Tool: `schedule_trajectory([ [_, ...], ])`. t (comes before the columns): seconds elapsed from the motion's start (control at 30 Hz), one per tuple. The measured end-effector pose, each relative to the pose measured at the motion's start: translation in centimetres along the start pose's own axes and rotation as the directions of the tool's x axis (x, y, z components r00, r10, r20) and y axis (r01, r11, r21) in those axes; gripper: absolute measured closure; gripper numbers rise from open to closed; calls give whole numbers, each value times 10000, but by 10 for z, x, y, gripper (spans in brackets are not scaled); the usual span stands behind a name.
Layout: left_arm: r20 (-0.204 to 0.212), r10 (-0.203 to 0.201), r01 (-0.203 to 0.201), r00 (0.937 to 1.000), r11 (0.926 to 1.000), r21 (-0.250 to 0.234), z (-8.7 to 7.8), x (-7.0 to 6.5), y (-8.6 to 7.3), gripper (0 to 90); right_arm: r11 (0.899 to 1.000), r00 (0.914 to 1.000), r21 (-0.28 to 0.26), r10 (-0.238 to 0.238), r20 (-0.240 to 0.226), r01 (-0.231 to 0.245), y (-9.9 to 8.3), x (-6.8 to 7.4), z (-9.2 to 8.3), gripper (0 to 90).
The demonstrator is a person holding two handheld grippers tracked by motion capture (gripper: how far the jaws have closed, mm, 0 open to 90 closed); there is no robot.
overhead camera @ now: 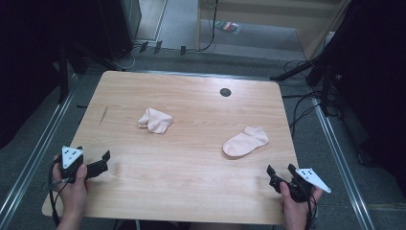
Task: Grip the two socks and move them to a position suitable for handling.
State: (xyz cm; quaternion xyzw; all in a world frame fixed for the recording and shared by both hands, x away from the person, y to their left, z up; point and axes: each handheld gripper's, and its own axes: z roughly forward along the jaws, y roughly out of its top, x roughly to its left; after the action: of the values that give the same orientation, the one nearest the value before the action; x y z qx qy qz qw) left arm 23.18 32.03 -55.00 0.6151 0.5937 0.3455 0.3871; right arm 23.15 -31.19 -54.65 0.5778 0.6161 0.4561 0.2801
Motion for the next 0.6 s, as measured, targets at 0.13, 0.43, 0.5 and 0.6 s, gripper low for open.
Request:
schedule_trajectory([
  [0.13, -73, 176, -175, 9998, 9996, 209, 6, -4, 3, 26, 9998, 9995, 178, 81, 308, -87, 5, 0, 0, 145],
  [0.43, -2, 135, -135, 9999, 9994, 309, 7, -3, 3, 28, 9992, 9997, 341, -227, 73, 224, 23, 14, -2, 147],
  [0.5, 13, 97, -97, 10000, 9995, 298, 7, -3, 3, 34, 9994, 9999, 312, -142, -36, 143, 27, 16, -2, 145],
  [0.6, -10, 118, -117, 9999, 9994, 323, 7, -3, 3, 40, 9988, 9984, 261, -413, -381, 423, 42, 28, 1, 145],
])
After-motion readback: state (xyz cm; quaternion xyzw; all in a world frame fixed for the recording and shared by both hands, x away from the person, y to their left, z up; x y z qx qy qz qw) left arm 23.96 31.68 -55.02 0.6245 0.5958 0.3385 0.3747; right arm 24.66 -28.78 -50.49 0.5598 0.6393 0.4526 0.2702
